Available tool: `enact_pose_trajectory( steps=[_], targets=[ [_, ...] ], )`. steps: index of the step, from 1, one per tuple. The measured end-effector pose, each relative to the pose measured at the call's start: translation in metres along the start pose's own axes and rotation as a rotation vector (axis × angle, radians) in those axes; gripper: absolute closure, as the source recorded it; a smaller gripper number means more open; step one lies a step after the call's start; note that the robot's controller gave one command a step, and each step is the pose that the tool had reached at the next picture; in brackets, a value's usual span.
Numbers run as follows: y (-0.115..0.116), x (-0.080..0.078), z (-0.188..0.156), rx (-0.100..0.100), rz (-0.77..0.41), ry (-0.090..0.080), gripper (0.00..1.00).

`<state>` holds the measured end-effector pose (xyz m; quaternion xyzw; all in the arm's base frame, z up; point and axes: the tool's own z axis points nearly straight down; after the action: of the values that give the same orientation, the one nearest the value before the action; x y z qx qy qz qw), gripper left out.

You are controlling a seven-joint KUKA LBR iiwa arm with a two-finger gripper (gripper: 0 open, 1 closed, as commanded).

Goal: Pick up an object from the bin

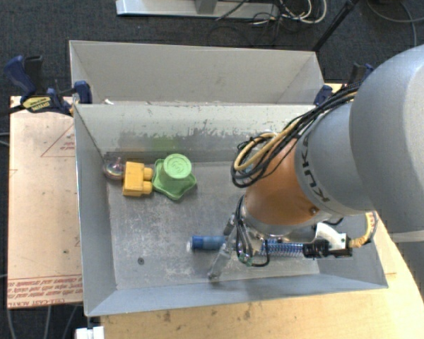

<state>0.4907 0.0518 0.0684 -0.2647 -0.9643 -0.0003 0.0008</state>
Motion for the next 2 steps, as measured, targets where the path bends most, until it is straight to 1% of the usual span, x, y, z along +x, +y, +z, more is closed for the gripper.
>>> enact_pose_trajectory(
  steps=[1,2],
  targets=[
    [0.0002,-0.0003,-0.0004,-0.001,0.000,-0.001,1.00],
    [0.0006,-0.0001,-0.0041,0.000,-0.001,0.000,1.00]
  ],
)
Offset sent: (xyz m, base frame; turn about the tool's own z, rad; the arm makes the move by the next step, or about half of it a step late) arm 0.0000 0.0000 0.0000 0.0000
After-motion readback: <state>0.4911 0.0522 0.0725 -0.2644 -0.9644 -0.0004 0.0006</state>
